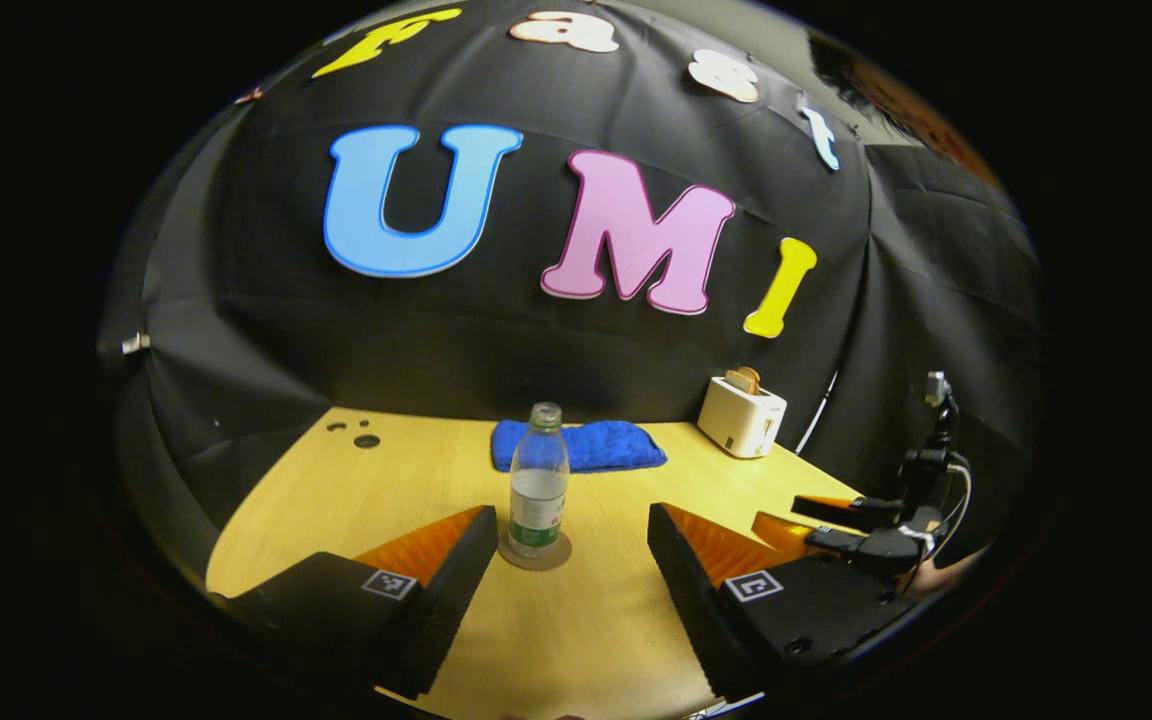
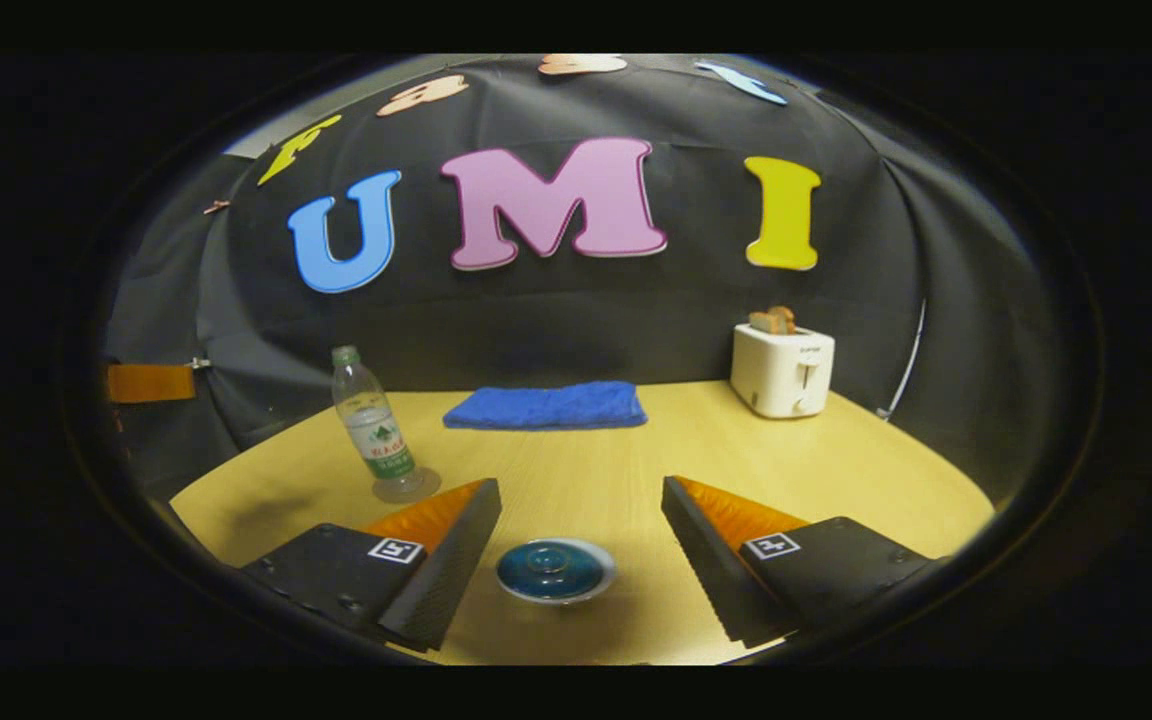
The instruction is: Open the teacup lid with one hand, grasp the water bottle and pour water into the teacup with the other hand; after pouring, place the water bottle on the coaster and then close the teacup lid.
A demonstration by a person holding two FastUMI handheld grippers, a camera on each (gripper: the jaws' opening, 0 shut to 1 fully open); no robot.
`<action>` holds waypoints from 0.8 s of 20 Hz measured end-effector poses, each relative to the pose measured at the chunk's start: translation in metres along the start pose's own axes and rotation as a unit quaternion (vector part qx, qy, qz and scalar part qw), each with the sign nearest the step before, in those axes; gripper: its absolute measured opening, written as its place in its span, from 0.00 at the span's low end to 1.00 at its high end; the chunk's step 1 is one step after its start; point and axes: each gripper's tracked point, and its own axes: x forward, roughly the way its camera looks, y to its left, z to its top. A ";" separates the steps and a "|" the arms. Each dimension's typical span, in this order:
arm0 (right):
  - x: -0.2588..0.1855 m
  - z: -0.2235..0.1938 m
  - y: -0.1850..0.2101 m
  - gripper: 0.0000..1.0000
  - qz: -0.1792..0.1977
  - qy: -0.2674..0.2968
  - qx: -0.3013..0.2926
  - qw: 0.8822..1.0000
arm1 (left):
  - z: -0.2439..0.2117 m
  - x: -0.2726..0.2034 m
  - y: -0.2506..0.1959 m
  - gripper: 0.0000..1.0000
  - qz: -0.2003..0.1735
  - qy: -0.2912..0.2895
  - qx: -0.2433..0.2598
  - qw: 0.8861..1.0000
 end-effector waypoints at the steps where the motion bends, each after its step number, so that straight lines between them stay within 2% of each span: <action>1: -0.010 0.018 -0.006 1.00 -0.002 -0.005 -0.008 1.000 | 0.014 -0.006 -0.004 0.96 0.016 -0.012 0.008 1.000; 3: -0.028 0.054 -0.015 1.00 -0.001 -0.014 -0.014 1.000 | 0.046 -0.016 -0.017 0.95 0.047 -0.037 0.016 0.998; 7: -0.065 0.109 -0.021 1.00 0.004 -0.039 -0.029 0.999 | 0.082 -0.037 -0.044 0.95 0.099 -0.076 0.079 0.989; 11: -0.108 0.137 -0.015 1.00 0.022 -0.044 -0.031 0.998 | 0.077 -0.056 -0.093 0.94 0.084 -0.064 0.043 0.994; 14: -0.138 0.151 -0.013 1.00 0.029 -0.060 -0.046 0.997 | 0.082 -0.077 -0.109 0.94 0.077 -0.068 0.014 0.995; 16: -0.159 0.153 -0.012 1.00 0.023 -0.065 -0.046 0.997 | 0.076 -0.103 -0.119 0.94 0.086 -0.062 0.000 0.994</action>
